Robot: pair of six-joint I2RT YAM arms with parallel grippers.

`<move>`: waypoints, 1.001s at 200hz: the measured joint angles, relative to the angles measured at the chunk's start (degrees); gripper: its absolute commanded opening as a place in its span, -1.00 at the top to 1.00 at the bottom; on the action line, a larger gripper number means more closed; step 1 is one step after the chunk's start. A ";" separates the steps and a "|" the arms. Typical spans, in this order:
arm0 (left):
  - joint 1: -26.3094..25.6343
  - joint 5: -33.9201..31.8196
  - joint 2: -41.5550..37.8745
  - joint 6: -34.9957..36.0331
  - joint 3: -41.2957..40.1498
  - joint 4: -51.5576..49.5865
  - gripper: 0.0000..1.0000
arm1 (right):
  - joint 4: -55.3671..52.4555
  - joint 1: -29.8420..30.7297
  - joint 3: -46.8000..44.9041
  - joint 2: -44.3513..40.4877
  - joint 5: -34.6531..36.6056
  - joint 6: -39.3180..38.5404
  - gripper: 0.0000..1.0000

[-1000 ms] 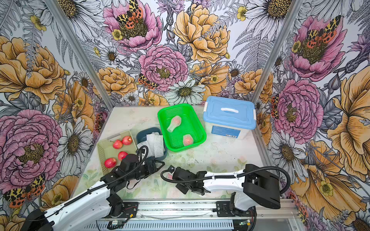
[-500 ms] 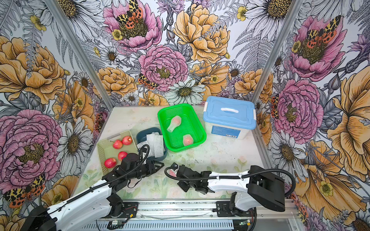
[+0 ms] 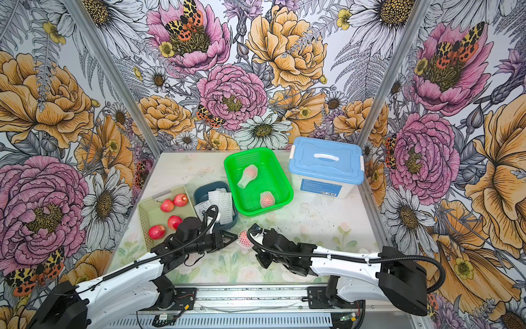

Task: Remove foam nets from apples
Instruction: Remove the foam net from the apple.

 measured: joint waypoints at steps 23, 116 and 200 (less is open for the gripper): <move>-0.26 0.57 0.46 0.04 0.87 0.85 0.50 | 0.04 -0.09 -0.04 -0.13 -0.42 0.00 1.00; -0.26 2.89 1.42 2.45 4.00 1.46 0.59 | 0.04 -0.20 -0.11 -0.15 -1.27 -0.48 1.00; -0.26 7.45 3.43 5.51 6.75 0.37 0.31 | 0.00 -0.96 -0.11 -0.15 -1.73 -1.11 1.00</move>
